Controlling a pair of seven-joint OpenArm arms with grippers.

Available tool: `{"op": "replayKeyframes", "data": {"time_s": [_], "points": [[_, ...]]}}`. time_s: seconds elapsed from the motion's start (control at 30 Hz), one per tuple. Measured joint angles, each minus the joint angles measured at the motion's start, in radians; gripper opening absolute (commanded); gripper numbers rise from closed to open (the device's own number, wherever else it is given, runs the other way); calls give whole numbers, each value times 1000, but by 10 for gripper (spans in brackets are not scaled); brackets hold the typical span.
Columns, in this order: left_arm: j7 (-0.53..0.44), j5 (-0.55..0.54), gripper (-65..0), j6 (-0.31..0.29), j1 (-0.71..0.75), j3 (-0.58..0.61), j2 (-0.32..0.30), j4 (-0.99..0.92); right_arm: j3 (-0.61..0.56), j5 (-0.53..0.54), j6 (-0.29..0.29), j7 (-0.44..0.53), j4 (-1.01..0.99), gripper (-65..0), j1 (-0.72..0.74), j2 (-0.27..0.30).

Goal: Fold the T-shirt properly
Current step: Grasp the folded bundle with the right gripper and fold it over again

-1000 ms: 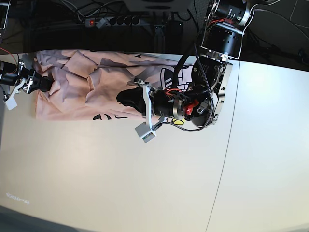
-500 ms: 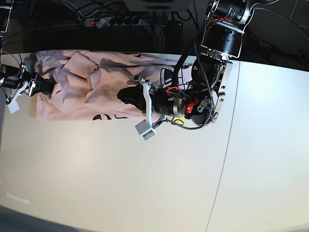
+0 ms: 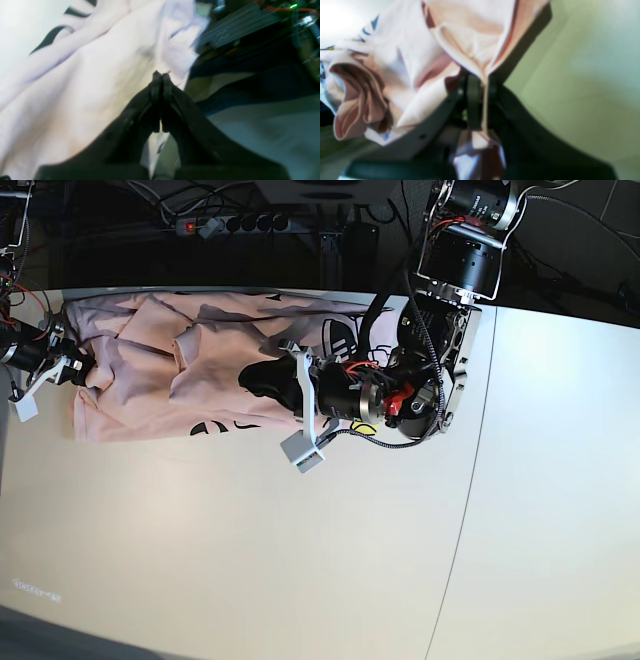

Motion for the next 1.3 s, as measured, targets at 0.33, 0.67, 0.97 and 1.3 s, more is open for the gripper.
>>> {"op": "replayKeyframes", "data": {"time_s": [0.33, 0.67, 0.97, 1.3], "points": [[83, -118, -650, 0, -1, -193, -42, 0, 3, -92, 6, 9, 1, -650, 2, 47], [60, -119, -650, 0, 132, -248, -177, 0, 107, -86, 8, -20, -8, -650, -9, 60], [-38, -68, -650, 0, 181, -247, -172, -1, 125, -45, 8, -59, 13, -650, -9, 61], [-138, -95, -650, -41, 124, -245, -167, -150, 145, 54, 8, -142, 268, -650, 5, 60]]}}
